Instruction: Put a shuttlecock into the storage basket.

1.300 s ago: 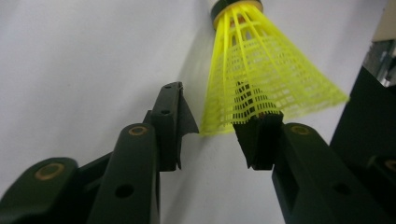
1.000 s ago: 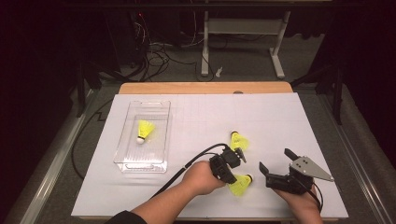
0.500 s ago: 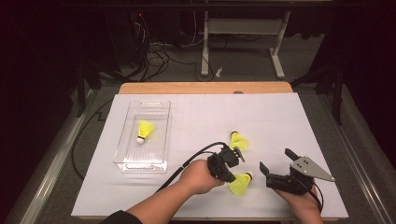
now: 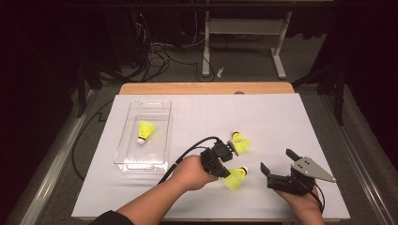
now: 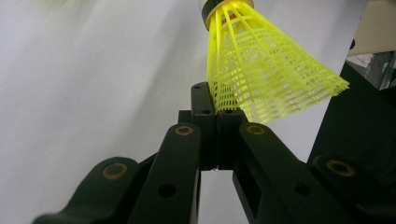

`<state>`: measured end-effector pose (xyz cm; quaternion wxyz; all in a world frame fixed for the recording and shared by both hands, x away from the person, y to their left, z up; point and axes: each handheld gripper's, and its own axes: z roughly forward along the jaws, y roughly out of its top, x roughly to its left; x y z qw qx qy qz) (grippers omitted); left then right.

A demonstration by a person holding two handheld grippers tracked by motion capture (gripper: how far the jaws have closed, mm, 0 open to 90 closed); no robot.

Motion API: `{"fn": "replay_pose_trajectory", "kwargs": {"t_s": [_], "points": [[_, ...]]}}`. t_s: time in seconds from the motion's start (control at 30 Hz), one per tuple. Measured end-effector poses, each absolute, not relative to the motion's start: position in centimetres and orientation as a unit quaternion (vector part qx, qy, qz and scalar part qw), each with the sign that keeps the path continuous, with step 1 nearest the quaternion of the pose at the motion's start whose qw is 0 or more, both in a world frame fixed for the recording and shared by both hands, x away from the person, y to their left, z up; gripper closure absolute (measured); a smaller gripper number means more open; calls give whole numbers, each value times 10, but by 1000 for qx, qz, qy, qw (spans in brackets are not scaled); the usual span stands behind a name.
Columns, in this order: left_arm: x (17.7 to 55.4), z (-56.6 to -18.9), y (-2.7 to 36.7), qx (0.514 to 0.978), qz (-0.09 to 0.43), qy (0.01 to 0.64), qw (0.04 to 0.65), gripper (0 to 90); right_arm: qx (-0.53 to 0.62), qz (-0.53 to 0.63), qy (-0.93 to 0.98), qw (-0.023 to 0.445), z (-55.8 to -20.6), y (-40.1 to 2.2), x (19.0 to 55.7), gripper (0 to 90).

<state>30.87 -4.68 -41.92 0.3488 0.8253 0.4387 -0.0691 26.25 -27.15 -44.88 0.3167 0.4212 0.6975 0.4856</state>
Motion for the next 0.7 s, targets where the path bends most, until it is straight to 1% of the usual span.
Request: {"fn": "replay_pose_trajectory", "kwargs": {"t_s": [0.3, 0.7], "points": [[311, -420, -30, 824, -62, 447, 343, 899, 420, 486, 699, 315, -449, -272, 263, 8], [319, -417, -5, 810, -53, 477, 336, 898, 420, 484, 700, 315, -450, -271, 263, 8]]}}
